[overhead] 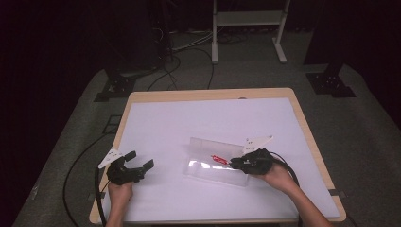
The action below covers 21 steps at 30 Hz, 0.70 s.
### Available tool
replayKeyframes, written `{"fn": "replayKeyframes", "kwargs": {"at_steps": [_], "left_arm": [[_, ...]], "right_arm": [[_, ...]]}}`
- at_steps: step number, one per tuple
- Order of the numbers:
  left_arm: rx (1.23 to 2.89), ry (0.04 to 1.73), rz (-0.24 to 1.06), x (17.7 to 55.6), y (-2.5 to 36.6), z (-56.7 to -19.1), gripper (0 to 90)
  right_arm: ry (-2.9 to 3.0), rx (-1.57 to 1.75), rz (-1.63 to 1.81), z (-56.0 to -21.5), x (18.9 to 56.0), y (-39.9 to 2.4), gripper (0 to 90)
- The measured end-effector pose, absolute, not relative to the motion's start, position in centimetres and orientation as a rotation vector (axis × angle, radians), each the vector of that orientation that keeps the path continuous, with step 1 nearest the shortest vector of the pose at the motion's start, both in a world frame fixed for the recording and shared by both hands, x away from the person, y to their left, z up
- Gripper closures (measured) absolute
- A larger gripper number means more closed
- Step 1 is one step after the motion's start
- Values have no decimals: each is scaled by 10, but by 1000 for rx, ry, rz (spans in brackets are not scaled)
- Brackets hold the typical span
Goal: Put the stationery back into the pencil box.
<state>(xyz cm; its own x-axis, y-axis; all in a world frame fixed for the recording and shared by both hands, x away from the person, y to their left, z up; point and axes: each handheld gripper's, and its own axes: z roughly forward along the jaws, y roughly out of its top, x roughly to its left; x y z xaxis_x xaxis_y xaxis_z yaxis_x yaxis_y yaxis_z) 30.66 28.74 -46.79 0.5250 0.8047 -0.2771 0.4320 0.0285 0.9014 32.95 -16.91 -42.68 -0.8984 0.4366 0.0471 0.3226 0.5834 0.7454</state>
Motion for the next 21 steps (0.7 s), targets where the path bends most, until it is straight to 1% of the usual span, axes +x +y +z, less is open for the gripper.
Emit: {"fn": "replayKeyframes", "kwargs": {"at_steps": [21], "left_arm": [[1597, 1082, 399, 306, 288, -468, 0]], "right_arm": [[2746, 617, 1169, -447, 336, -148, 786]]}}
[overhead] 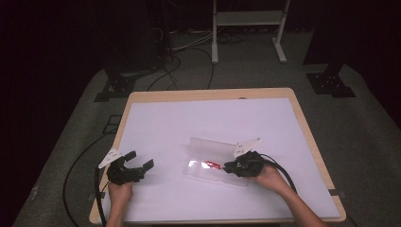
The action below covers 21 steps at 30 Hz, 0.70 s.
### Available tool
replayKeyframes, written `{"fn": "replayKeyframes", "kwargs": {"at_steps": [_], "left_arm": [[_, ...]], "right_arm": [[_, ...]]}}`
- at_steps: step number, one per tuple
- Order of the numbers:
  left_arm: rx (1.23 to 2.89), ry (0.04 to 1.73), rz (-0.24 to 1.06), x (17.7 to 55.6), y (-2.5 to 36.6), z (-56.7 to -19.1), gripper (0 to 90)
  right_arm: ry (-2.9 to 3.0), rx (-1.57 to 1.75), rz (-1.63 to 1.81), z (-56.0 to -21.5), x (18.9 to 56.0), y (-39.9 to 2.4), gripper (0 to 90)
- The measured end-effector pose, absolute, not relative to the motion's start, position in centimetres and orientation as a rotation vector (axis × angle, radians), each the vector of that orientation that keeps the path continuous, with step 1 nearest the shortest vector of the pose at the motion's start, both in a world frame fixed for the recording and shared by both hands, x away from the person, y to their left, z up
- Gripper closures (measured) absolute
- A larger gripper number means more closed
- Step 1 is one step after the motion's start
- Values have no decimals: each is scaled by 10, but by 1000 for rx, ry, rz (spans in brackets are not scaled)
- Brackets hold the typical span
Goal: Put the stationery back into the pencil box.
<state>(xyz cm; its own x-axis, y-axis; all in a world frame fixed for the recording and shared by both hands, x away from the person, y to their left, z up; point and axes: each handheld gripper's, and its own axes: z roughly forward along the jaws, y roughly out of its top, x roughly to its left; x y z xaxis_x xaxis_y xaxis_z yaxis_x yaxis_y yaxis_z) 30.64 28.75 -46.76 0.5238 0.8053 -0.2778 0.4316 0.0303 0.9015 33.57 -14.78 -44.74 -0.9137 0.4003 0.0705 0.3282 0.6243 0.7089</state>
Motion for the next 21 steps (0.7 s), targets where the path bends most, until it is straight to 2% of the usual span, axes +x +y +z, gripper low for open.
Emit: {"fn": "replayKeyframes", "kwargs": {"at_steps": [21], "left_arm": [[1598, 1082, 400, 307, 287, -468, 0]], "right_arm": [[2780, 626, 1152, -460, 338, -138, 786]]}}
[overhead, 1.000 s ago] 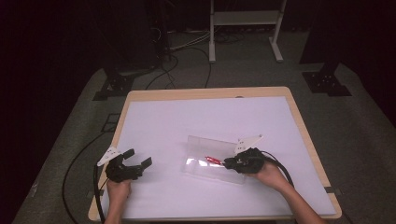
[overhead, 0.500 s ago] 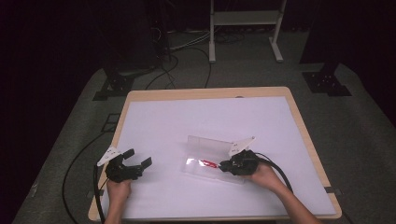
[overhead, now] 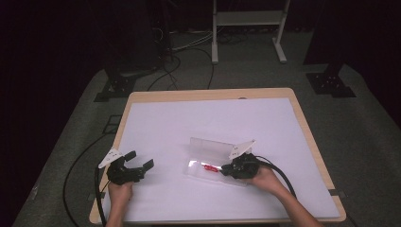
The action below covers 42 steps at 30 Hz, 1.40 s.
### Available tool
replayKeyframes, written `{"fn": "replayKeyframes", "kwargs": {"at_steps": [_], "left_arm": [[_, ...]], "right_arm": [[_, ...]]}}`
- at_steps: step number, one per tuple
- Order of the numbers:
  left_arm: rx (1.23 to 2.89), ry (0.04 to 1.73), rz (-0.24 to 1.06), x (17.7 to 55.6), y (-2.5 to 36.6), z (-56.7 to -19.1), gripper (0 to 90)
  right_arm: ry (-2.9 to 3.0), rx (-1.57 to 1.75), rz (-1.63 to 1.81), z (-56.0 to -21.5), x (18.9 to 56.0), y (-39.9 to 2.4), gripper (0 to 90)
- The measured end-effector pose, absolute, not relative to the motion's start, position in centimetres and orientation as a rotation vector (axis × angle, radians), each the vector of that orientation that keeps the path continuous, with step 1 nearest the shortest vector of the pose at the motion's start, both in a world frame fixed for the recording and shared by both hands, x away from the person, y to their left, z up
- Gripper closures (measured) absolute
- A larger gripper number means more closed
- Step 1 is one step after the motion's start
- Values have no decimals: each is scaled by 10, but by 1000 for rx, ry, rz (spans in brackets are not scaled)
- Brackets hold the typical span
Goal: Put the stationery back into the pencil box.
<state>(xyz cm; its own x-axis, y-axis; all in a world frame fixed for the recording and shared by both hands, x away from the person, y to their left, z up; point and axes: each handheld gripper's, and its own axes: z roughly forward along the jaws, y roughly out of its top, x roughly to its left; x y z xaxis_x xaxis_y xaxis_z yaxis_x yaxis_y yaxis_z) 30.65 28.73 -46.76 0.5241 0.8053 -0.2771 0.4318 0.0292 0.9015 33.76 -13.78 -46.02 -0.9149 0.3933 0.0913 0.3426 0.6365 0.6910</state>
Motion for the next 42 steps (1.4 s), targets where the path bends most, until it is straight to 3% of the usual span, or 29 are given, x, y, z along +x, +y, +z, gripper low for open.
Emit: {"fn": "replayKeyframes", "kwargs": {"at_steps": [23, 42], "left_arm": [[1605, 1080, 400, 306, 287, -467, 0], [1594, 1078, 400, 306, 287, -467, 0]], "right_arm": [[2802, 645, 1155, -465, 337, -139, 764], [2729, 686, 1266, -443, 329, -165, 565]]}}
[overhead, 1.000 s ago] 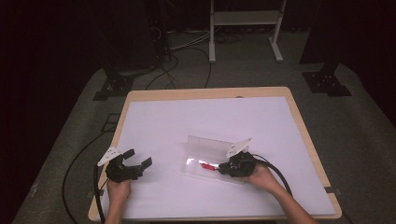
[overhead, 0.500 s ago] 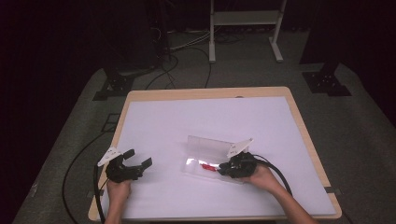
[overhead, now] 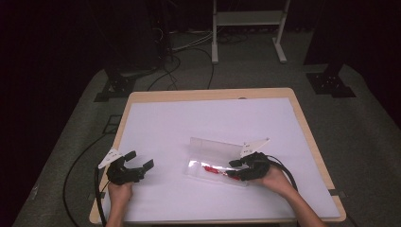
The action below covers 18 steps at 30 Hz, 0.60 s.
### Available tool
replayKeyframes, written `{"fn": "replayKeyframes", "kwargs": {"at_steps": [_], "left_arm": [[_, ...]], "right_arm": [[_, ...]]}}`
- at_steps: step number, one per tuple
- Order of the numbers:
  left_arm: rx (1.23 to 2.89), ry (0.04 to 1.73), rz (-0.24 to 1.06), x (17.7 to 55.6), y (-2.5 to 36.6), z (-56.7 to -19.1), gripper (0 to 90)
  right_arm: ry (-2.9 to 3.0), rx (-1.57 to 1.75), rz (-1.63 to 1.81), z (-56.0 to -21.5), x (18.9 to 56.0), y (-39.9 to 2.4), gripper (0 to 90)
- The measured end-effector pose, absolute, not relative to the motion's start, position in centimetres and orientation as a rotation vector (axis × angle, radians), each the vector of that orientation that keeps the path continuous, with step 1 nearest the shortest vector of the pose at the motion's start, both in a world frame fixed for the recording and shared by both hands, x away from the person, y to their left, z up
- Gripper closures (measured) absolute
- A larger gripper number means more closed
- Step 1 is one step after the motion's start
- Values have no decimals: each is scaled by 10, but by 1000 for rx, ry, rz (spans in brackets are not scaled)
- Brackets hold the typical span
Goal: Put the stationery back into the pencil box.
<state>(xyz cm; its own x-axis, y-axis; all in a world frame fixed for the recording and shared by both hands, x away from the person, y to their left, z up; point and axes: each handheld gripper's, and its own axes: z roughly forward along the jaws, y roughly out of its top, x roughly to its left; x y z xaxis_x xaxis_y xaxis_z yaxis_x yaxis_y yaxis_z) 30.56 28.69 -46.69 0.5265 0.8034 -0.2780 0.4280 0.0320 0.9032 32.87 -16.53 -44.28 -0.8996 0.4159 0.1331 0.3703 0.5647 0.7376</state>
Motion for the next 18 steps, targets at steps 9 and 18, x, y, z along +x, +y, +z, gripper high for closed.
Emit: {"fn": "replayKeyframes", "kwargs": {"at_steps": [9, 18], "left_arm": [[1601, 1081, 400, 307, 287, -468, 0], [1604, 1080, 402, 307, 286, -468, 0]], "right_arm": [[2704, 694, 1268, -435, 325, -175, 521], [2650, 727, 1284, -426, 318, -193, 490]]}}
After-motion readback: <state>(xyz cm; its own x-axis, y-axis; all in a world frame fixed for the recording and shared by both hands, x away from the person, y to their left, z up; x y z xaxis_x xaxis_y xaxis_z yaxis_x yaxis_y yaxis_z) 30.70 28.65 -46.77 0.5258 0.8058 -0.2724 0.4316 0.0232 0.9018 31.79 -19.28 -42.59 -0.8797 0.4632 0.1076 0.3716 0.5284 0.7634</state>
